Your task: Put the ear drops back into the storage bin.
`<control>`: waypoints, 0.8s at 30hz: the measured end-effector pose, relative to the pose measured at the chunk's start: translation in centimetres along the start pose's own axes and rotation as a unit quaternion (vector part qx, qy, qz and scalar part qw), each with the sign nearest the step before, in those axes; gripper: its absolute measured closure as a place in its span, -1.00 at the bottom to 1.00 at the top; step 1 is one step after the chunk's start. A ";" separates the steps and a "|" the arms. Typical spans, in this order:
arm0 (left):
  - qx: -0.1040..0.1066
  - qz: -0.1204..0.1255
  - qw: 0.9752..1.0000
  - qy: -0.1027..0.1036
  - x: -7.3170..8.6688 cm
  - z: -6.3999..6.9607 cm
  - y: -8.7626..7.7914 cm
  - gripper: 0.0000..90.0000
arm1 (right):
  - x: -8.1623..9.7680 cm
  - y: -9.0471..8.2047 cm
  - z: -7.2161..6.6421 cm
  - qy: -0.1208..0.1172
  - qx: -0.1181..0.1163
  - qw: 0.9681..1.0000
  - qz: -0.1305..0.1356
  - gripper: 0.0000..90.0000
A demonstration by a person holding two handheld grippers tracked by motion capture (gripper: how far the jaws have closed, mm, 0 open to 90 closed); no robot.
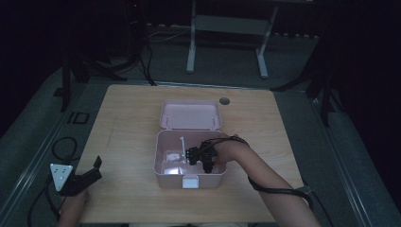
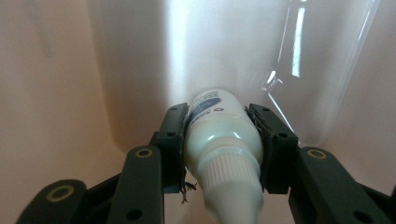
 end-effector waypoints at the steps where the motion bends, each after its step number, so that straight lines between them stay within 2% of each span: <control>1: 0.000 0.000 1.000 0.000 0.0 0.0 0.0 -0.99 | -0.1 0.1 0.0 0.000 0.004 1.000 -0.004 0.29; 3: 0.000 0.000 1.000 0.000 0.0 0.0 0.0 -0.99 | -0.1 0.1 0.0 0.006 -0.004 1.000 -0.008 0.08; 5: 0.001 0.000 1.000 -0.001 0.0 0.0 0.0 -0.99 | -0.2 0.0 -0.1 0.005 -0.008 1.000 -0.009 0.07; 10: 0.002 0.000 1.000 -0.001 0.0 0.0 0.0 -0.99 | -0.3 -0.8 0.0 0.008 -0.011 1.000 -0.005 0.12; 15: 0.002 0.000 1.000 0.000 0.0 0.0 0.0 -0.99 | -0.3 -2.6 0.3 0.009 0.007 1.000 0.010 0.16; 18: 0.002 0.000 1.000 0.000 0.0 0.0 0.0 -0.99 | -0.1 -3.9 0.3 0.011 0.014 1.000 0.009 0.27; 24: 0.002 0.000 1.000 0.001 0.0 0.0 0.0 -0.99 | 0.0 -5.5 0.0 0.003 0.010 0.999 0.039 0.17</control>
Point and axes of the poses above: each handheld gripper's, and its own axes: y roughly forward along the jaws, x roughly out of its underside, z roughly to its right, the point moved 3 cm from there along y, roughly forward along the jaws, and after that the axes turned 8 degrees about z, right-handed, at the moved point
